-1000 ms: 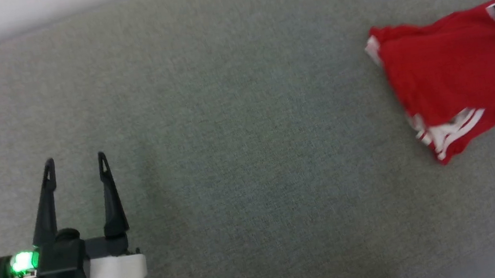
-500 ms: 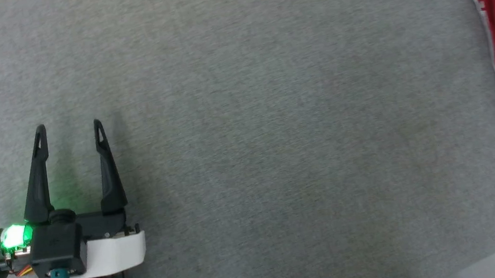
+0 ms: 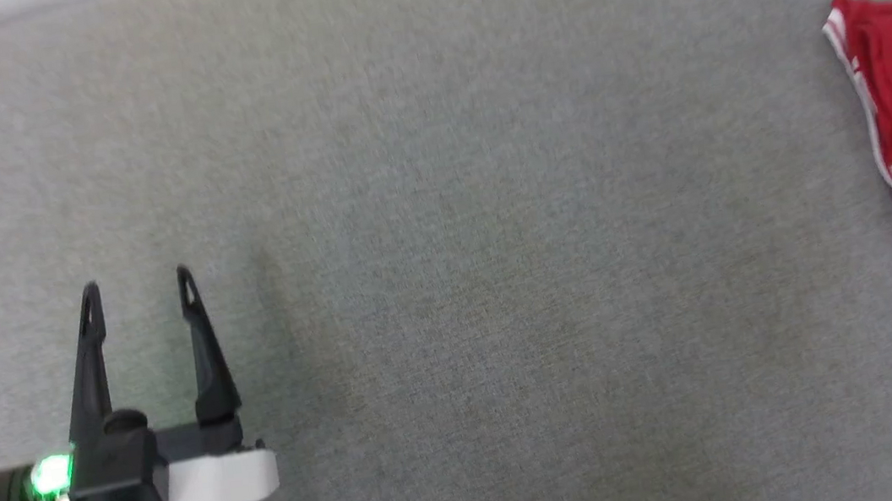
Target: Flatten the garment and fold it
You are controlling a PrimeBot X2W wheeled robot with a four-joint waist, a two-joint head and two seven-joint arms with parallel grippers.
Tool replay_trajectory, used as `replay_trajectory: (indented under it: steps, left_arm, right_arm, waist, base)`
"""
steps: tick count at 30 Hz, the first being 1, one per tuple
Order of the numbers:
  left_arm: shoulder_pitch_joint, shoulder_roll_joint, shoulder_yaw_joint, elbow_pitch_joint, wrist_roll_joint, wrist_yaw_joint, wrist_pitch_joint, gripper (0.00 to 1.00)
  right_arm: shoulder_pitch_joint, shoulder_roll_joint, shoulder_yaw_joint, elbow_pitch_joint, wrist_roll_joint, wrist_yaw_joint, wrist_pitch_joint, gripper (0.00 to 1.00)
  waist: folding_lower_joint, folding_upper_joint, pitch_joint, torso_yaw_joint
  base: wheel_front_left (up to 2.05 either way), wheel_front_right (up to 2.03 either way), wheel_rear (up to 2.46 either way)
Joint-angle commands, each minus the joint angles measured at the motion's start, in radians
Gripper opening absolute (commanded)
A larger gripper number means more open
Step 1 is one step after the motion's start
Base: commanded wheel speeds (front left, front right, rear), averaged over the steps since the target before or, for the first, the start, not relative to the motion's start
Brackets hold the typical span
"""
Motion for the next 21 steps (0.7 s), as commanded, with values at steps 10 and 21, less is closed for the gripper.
replay_trajectory:
  steps: [10, 21]
  left_arm:
    - [0.086, -0.042, 0.014, 0.032, -0.03, -0.006, -0.005, 1.0]
    - [0.157, -0.069, 0.033, 0.083, -0.043, -0.051, -0.005, 1.0]
  right_arm:
    - [0.226, 0.114, -0.294, -0.492, -0.101, -0.001, -0.02, 1.0]
    - [0.66, 0.359, -0.488, -0.929, -0.189, -0.001, -0.02, 1.0]
  waist:
    - [0.0002, -0.0001, -0.222, 0.089]
    - [0.0002, -0.0001, -0.353, 0.169]
  base:
    - [0.0, 0.0, 0.0]
    - [0.0, 0.0, 0.0]
